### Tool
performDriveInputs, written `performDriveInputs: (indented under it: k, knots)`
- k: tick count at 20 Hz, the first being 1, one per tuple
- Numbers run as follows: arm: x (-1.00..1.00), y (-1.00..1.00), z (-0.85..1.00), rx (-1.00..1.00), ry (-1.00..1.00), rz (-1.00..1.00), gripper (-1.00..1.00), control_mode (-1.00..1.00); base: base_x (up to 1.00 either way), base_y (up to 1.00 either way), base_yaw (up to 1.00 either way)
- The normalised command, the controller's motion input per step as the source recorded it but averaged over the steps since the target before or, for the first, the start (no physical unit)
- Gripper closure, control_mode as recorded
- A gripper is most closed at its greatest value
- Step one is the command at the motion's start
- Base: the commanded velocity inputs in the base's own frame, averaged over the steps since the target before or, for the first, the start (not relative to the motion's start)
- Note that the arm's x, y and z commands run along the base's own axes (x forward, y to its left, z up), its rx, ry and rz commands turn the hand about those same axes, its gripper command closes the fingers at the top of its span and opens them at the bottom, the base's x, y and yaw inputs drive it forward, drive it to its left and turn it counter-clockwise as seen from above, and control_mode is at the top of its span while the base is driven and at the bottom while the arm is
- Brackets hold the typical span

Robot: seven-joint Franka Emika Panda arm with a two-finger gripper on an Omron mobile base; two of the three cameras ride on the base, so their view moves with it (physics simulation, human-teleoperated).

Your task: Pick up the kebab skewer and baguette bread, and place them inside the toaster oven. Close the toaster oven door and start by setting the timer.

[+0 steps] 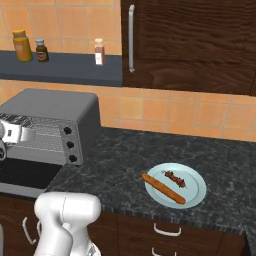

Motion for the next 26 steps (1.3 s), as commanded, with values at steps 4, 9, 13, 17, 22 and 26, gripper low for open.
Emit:
performDriveInputs:
  k: [4,9,13,17,22,26]
  knots:
    - [0.18,0.22,-0.57,0.00,0.00,0.00,-1.00,-1.00,0.00,0.00,0.00]
    - [0.34,0.06,-0.25,0.00,-0.02,0.00,-1.00,-1.00,0.00,0.00,0.00]
    - [0.39,0.00,-0.11,0.00,-0.03,0.00,-1.00,-1.00,0.00,0.00,0.00]
    - [0.25,0.04,-0.12,0.00,-0.02,0.00,-1.00,-1.00,0.00,0.00,0.00]
    - [0.25,0.18,-0.10,0.00,-0.02,0.00,-1.00,-1.00,0.00,0.00,0.00]
    - [0.36,0.11,-0.04,0.00,-0.02,0.00,-1.00,-1.00,0.00,0.00,0.00]
